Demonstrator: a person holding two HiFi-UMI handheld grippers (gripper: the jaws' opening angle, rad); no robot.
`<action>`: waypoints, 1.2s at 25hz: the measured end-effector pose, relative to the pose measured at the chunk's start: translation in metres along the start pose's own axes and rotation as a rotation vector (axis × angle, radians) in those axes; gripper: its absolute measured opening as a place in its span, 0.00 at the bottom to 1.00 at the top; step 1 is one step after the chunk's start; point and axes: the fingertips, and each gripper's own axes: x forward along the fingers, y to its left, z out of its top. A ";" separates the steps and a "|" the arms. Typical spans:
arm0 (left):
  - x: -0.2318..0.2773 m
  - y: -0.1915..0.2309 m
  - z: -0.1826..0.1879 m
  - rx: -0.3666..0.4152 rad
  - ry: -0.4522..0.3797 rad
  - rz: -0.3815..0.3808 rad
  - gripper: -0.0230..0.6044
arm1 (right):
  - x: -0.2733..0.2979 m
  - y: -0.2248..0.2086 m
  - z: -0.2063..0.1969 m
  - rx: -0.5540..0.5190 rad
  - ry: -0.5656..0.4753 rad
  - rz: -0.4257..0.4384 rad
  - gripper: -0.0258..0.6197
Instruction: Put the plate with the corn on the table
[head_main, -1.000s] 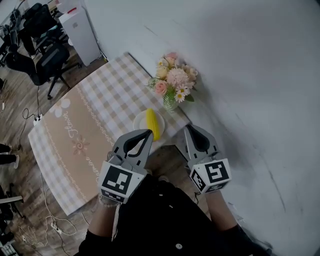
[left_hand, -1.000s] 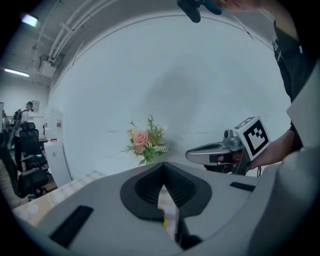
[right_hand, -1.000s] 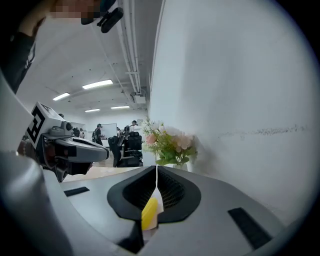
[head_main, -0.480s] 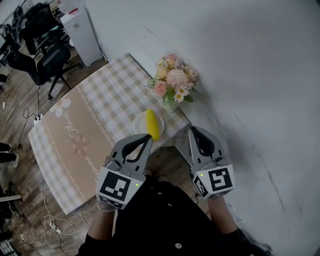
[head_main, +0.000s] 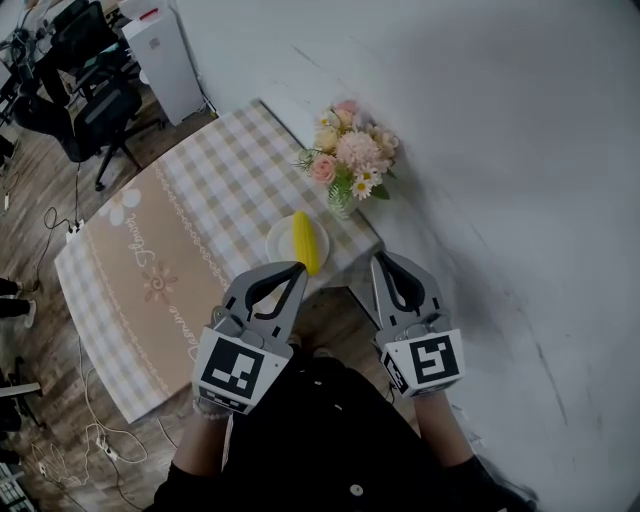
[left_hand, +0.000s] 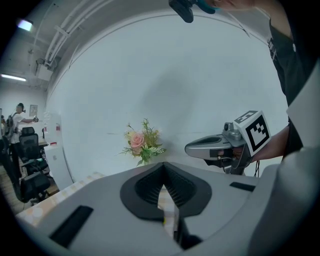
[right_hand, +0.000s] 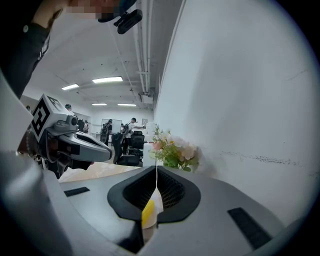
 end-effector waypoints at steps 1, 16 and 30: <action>0.000 -0.001 0.000 -0.001 0.000 -0.001 0.06 | 0.000 0.001 0.000 -0.002 0.001 0.003 0.11; 0.004 -0.002 -0.005 -0.013 0.008 -0.007 0.06 | 0.002 0.002 -0.008 -0.033 0.033 0.003 0.11; 0.007 -0.008 -0.007 -0.020 0.013 -0.020 0.06 | 0.001 0.000 -0.009 -0.024 0.042 0.000 0.10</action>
